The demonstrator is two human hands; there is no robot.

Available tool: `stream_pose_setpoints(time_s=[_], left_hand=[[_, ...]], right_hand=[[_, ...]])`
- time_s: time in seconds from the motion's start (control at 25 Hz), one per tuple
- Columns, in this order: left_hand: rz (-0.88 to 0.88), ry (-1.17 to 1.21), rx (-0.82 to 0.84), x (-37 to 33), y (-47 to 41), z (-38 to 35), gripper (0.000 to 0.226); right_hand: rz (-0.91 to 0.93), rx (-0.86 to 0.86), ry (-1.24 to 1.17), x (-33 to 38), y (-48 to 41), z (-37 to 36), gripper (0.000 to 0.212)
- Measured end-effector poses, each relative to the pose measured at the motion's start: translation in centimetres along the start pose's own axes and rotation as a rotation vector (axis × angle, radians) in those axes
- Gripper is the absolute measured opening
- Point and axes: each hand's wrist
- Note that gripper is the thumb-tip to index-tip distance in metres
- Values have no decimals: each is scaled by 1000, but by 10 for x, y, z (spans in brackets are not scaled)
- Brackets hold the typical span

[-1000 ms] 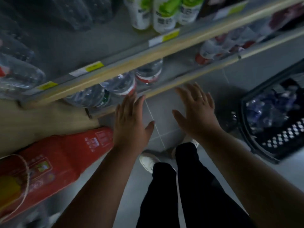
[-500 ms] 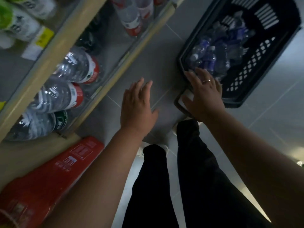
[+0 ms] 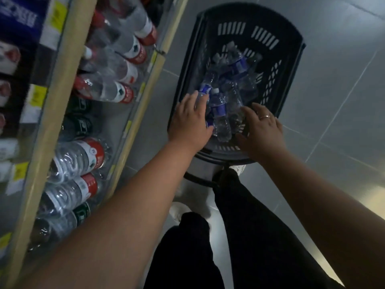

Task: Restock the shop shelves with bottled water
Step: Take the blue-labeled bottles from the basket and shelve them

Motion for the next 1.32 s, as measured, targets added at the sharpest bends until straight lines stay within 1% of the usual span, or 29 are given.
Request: stream_pose_setpoints(time_s=[0.12,0.24,0.44,0.56,0.64,0.72,0.8,0.92,0.96,1.0,1.08,1.24,1.32], left_hand=[[13,-17,35,-13,-49,-4,80],[50,34,78,-12,-81,-30,79],[300,250,236,15,-110,-113,82],[372,286,307,35,-130,-160,86],[433,379,303,49,-148,-185,88],[512,494,271,54,-163,-202,85],[594,574,180,51,-172,-217,86],[715,779,-13,42,-172,-232,94],[710,821,-43,42,-169,-235,93],[689,819,-38,42,-164,-234,91],[630,737,-32,42,-158,-225,87],[492,680,-96,41,-154,-195,84],[467,677,-101,41,-161,-174,86]], right_hand=[[-39,-20,-64,-13,-28,-2,75],[-75,-27,-113,-20,-55,-16,73],[-159,-62,-232,-27,-88,-60,69],[-214,-149,-298,-25,-92,-91,66],[-245,-202,-316,-22,-95,-109,67],[-274,-244,-326,-19,-97,-122,67],[-295,-281,-345,-17,-102,-130,66],[-295,-336,-378,-17,-107,-138,63],[-291,-350,-387,-18,-107,-139,62],[-284,-367,-402,-19,-106,-139,59],[-267,-406,-446,-18,-102,-133,54],[-275,-385,-546,-15,-99,-117,50],[-271,-384,-543,-14,-102,-108,50]])
Point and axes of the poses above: each hand's wrist, its own y-axis away from the middle knuckle, its own z-axis out of the back of the hand, x = y × z, and after that the axes turned 8 degrees about -z, right-handed
